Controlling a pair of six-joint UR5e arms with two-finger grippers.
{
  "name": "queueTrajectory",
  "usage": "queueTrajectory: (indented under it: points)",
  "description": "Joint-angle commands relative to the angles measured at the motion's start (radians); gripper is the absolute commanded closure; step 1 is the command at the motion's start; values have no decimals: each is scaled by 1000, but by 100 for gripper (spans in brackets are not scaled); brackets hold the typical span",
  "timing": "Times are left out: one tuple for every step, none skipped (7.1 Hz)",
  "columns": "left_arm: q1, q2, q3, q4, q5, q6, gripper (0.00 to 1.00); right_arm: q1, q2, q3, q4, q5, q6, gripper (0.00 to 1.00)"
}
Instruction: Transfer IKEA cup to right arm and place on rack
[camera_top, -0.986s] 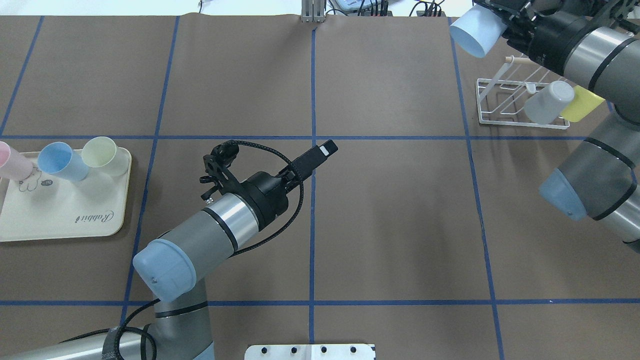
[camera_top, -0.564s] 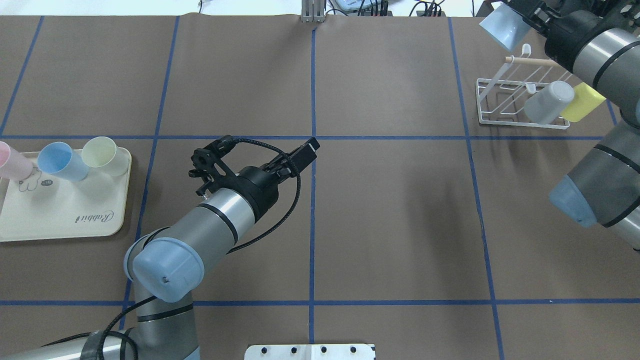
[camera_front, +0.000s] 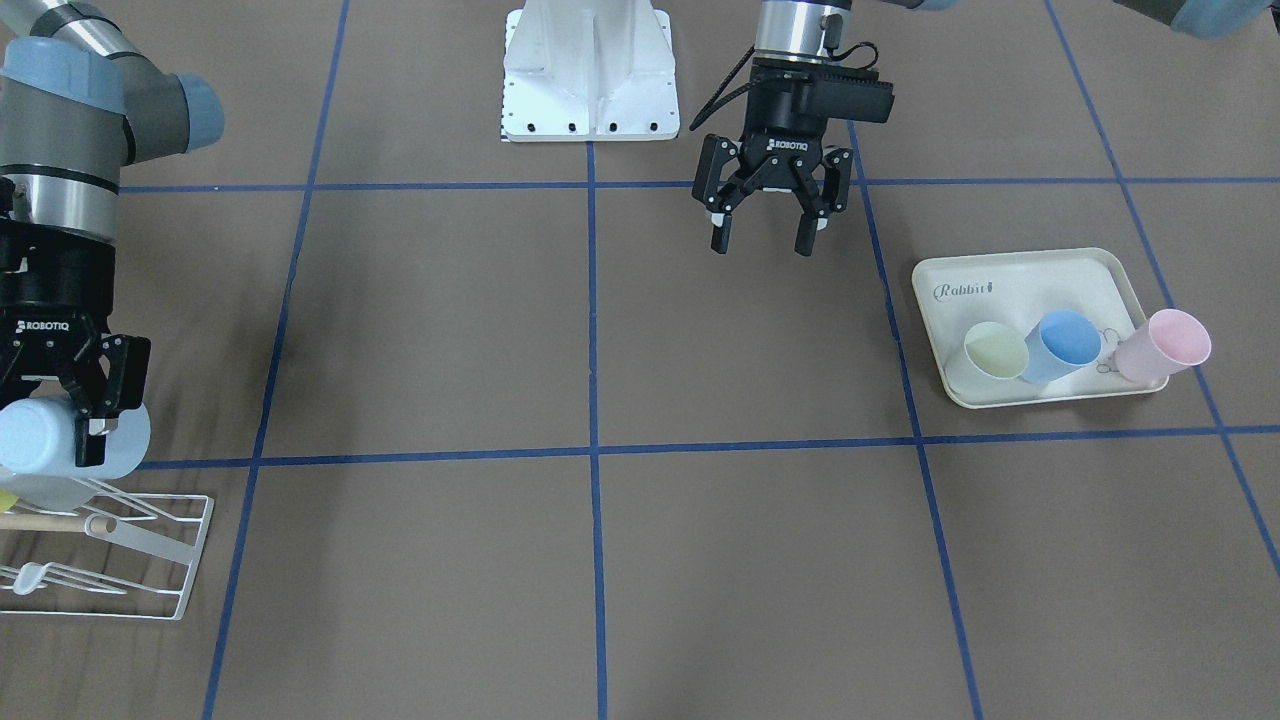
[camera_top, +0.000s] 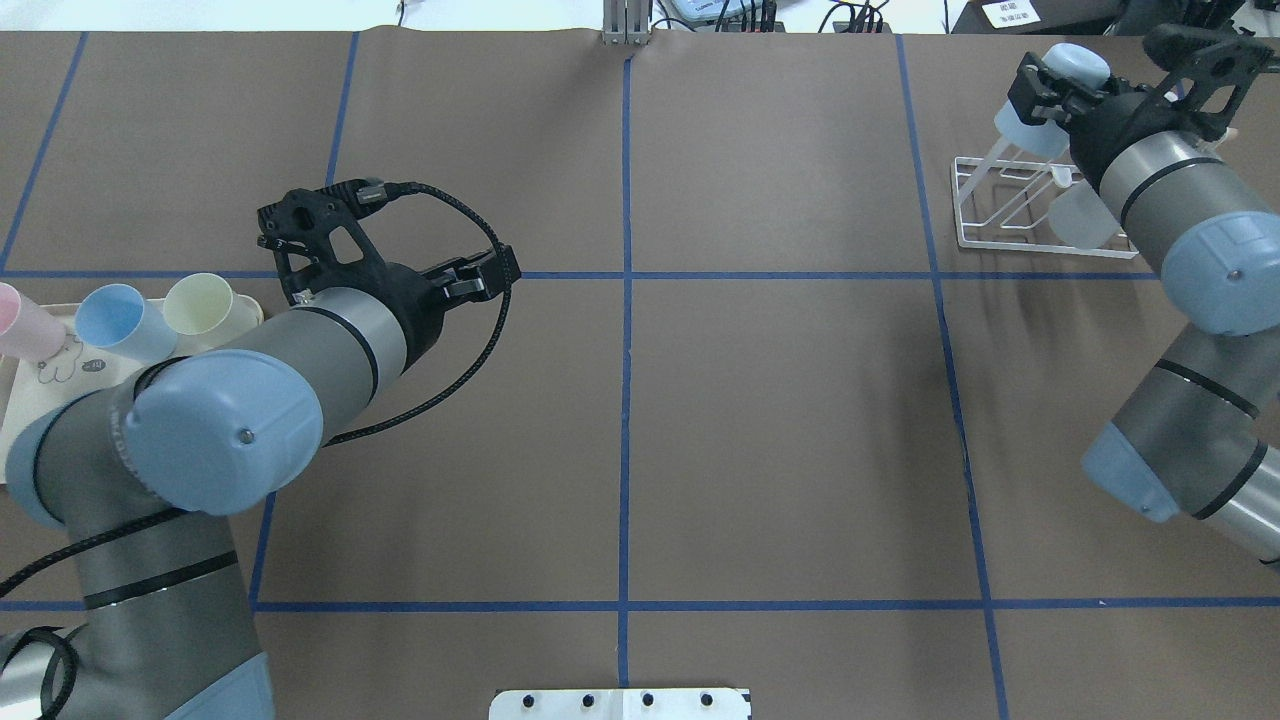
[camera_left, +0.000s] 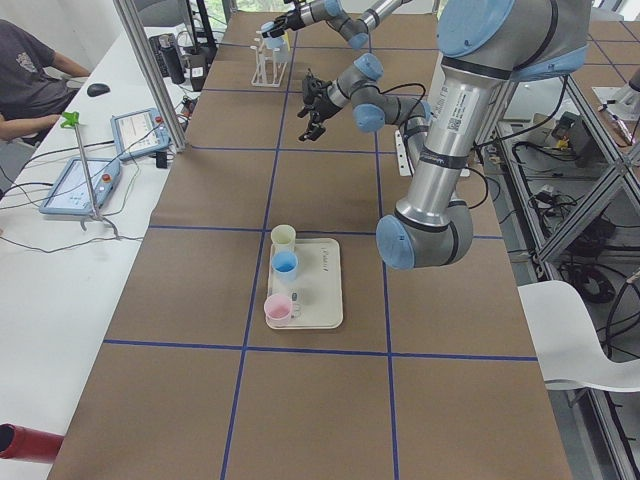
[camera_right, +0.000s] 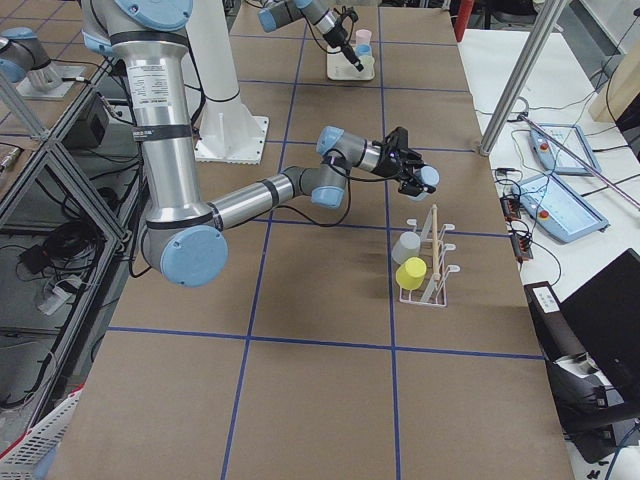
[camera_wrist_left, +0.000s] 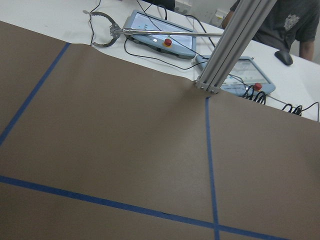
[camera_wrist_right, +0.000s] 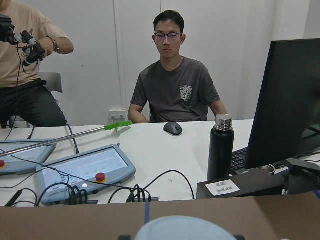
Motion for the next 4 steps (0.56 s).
queueTrajectory:
  points:
    - [-31,20,-12,48,-50,45,0,-8,-17,-10,-6,-49,-65,100]
    - [-31,18,-12,48,-52,47,0,-9,-15,-23,-6,-69,-73,100]
    - [-31,20,-12,48,-52,47,0,-11,-9,-36,-6,-72,-75,100]
    - [-31,20,-12,48,-52,47,0,-12,-1,-58,-4,-73,-73,100]
